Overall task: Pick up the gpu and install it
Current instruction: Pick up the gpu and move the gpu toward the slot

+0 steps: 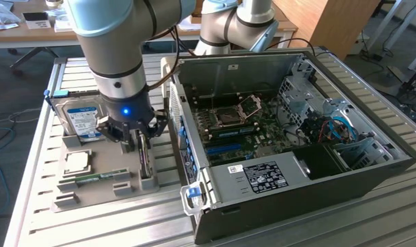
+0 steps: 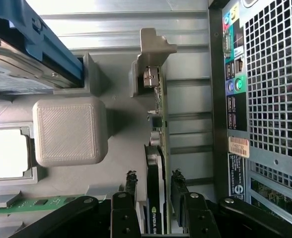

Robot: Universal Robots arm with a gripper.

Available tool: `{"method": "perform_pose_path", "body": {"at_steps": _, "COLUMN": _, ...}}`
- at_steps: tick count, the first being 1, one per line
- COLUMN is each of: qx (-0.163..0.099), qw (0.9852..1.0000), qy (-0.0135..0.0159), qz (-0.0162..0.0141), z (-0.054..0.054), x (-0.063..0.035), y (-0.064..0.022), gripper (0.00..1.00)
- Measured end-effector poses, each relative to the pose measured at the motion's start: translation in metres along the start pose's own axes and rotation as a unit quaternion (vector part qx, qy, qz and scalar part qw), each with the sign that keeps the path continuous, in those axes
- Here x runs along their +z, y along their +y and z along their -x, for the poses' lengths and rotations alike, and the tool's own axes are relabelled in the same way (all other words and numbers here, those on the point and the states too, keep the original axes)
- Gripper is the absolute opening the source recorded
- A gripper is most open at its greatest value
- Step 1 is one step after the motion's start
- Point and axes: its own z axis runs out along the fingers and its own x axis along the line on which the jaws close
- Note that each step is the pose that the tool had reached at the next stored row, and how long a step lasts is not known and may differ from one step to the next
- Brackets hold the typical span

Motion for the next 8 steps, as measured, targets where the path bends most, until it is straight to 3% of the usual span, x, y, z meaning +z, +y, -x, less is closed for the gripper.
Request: {"method": "perform_pose_path", "body": {"at_steps": 8, "qx": 0.000, "qw": 1.0000, "qy": -0.0001, "qz": 0.0000, "z": -0.0003, "x": 0.0041, "y": 0.0021, "gripper": 0.42}}
